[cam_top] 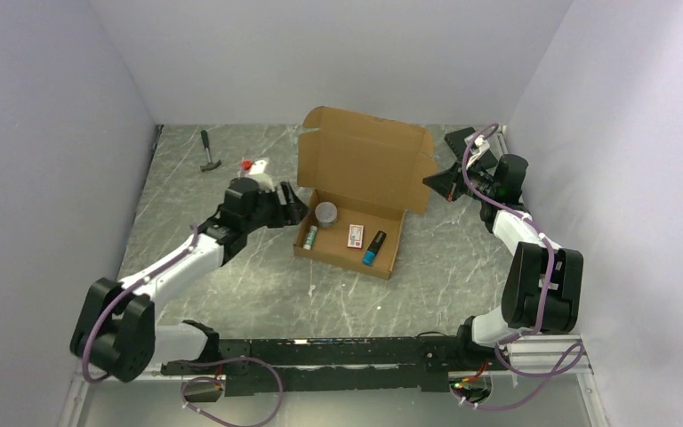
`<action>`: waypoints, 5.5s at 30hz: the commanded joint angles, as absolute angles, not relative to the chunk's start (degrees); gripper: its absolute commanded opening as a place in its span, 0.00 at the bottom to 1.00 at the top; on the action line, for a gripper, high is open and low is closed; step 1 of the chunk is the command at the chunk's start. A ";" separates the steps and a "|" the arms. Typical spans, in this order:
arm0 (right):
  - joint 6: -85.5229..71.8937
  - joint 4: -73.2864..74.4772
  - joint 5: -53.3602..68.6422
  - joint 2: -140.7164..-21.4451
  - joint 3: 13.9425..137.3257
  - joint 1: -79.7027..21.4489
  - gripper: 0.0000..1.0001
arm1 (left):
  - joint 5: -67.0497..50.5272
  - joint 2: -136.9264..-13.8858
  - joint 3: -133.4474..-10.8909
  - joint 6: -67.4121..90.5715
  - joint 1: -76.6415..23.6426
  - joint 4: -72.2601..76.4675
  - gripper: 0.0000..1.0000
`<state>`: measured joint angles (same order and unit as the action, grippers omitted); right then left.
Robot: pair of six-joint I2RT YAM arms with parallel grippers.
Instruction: Fold the paper box
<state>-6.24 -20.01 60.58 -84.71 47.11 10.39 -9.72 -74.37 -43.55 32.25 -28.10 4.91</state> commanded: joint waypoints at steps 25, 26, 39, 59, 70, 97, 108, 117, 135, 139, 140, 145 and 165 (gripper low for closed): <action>-2.72 -16.56 63.18 -84.90 51.50 6.77 0.00 | -17.76 -77.22 -38.25 41.05 -7.06 18.34 0.71; -2.56 -16.11 63.15 -84.69 51.78 6.58 0.00 | -19.61 -79.05 -38.53 41.62 -6.50 20.22 0.67; 1.84 -11.62 62.36 -83.39 53.89 4.37 0.00 | -25.31 -96.77 -45.81 40.89 -4.44 34.50 0.42; 7.05 -5.76 60.22 -84.31 56.86 0.53 0.00 | -47.66 -112.35 -47.92 51.10 -2.82 60.70 0.16; 13.53 2.78 53.36 -84.55 61.17 -3.62 0.00 | -44.63 -103.63 -40.30 44.48 -5.41 53.37 0.17; 25.50 -5.26 54.80 -79.28 52.31 -3.28 0.00 | -47.35 -98.96 -40.00 38.04 -3.64 58.53 0.27; 26.73 -4.35 56.14 -78.69 52.73 -3.05 0.00 | -44.73 -95.50 -36.53 36.00 -4.31 60.76 0.39; 28.04 -4.28 55.59 -77.99 52.27 -2.97 0.00 | -39.27 -83.17 -31.58 31.27 -5.71 46.74 0.41; 30.52 -6.01 56.19 -77.50 50.14 -2.46 0.00 | -24.50 -57.39 -23.38 31.91 -5.98 33.92 0.71; 30.15 -6.35 56.34 -77.50 50.02 -2.46 0.00 | -23.97 -59.22 -27.39 31.24 -5.98 30.08 0.79; 30.04 -6.34 56.34 -77.52 50.03 -2.46 0.00 | -24.86 -60.86 -28.75 31.39 -5.98 29.50 0.79; 29.17 -6.74 56.50 -77.56 49.93 -2.44 0.00 | -27.44 -67.58 -33.84 33.15 -6.11 29.61 0.78; 23.62 -7.68 56.03 -77.89 50.61 -2.46 0.00 | -29.78 -77.38 -42.71 33.90 -8.57 27.27 0.11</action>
